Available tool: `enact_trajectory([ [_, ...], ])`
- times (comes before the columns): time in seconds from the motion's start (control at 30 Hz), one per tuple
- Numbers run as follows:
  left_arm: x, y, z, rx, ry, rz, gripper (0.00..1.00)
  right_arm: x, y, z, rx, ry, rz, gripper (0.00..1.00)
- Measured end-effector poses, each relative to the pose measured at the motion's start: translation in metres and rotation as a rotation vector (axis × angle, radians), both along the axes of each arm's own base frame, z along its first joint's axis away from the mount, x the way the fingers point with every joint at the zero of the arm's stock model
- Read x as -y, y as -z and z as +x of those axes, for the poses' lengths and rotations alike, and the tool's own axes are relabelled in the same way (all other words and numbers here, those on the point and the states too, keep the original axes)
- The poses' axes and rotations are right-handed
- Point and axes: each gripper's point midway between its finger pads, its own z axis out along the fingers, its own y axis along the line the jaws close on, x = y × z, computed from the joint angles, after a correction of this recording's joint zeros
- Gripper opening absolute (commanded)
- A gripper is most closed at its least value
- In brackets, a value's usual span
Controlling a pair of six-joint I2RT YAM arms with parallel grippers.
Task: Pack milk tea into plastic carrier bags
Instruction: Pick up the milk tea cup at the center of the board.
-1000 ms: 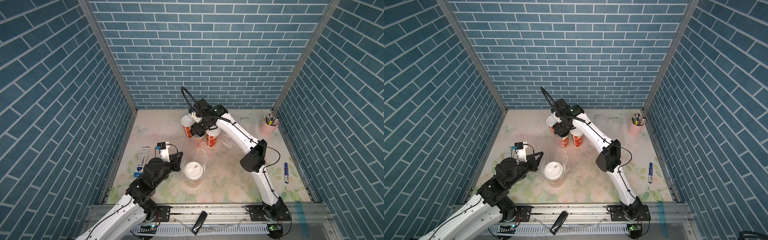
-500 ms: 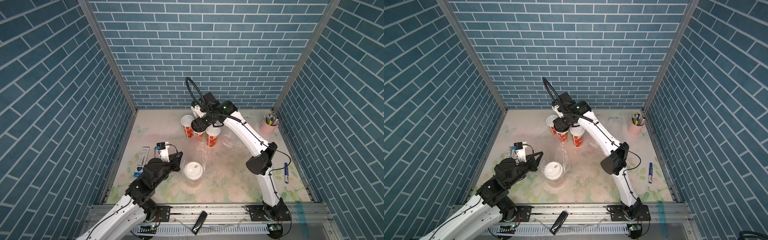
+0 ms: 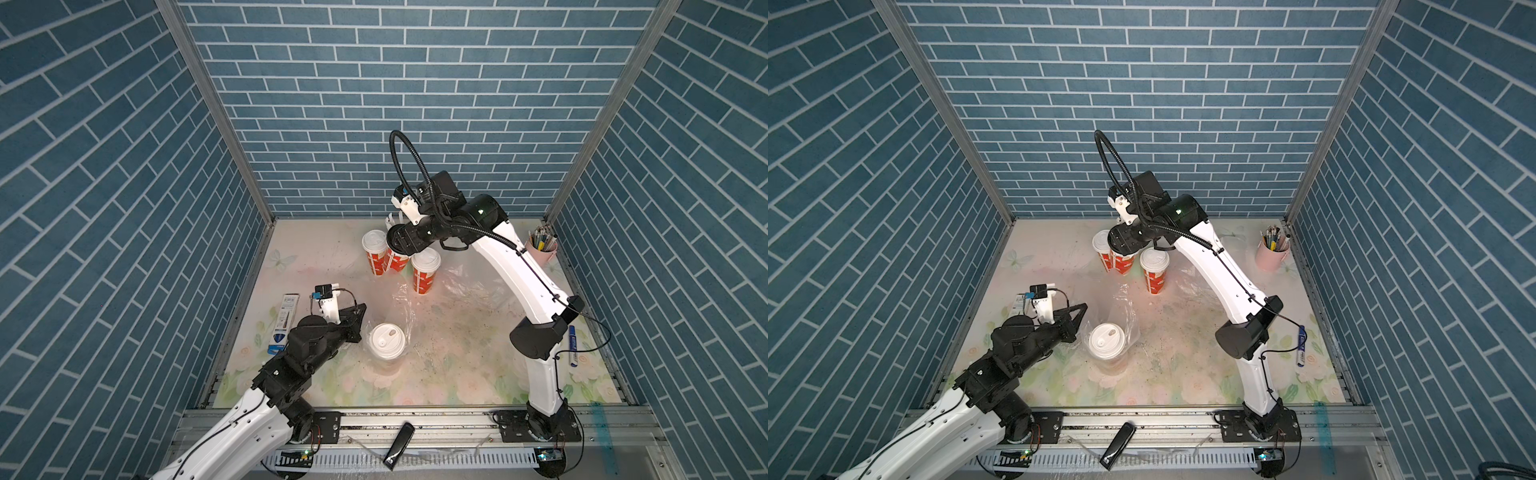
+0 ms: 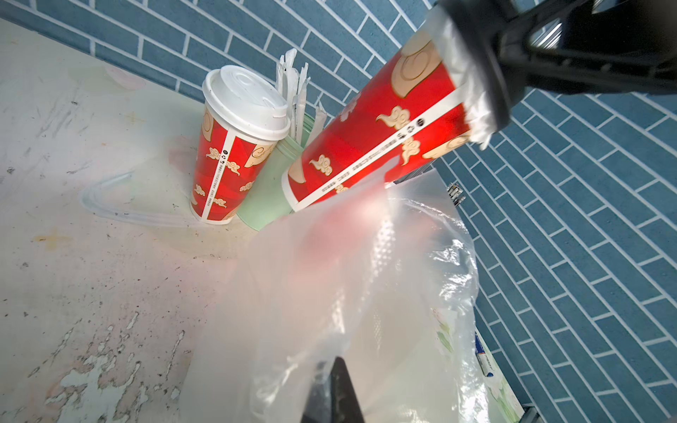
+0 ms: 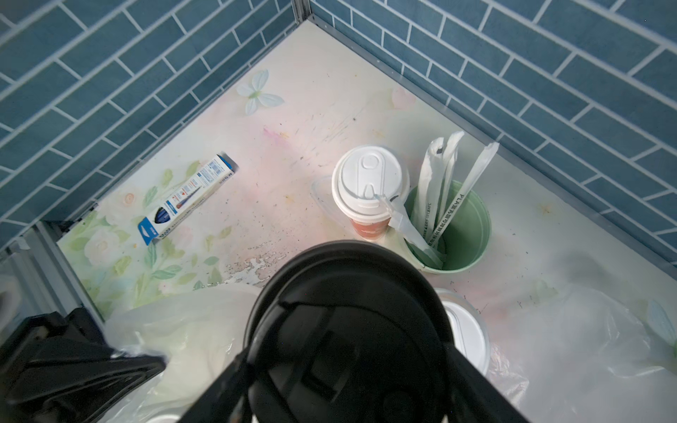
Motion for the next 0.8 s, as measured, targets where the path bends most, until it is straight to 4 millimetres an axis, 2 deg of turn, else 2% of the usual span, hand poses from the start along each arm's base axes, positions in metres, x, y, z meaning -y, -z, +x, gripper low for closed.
enact_trajectory([
  [0.27,0.003,0.01,0.003,-0.023,0.008,0.033,0.0,0.014,-0.058,-0.038,0.032,-0.08,0.135,0.76],
  [0.37,0.003,0.01,0.003,-0.022,0.008,0.035,0.0,0.018,-0.074,-0.054,0.039,-0.113,0.173,0.76],
  [0.53,0.003,0.01,0.003,-0.019,0.009,0.036,0.0,0.018,-0.084,-0.08,0.022,-0.178,0.207,0.76],
  [0.8,0.005,0.008,0.005,-0.011,0.011,0.033,0.0,0.008,-0.083,-0.106,-0.012,-0.253,0.214,0.76],
])
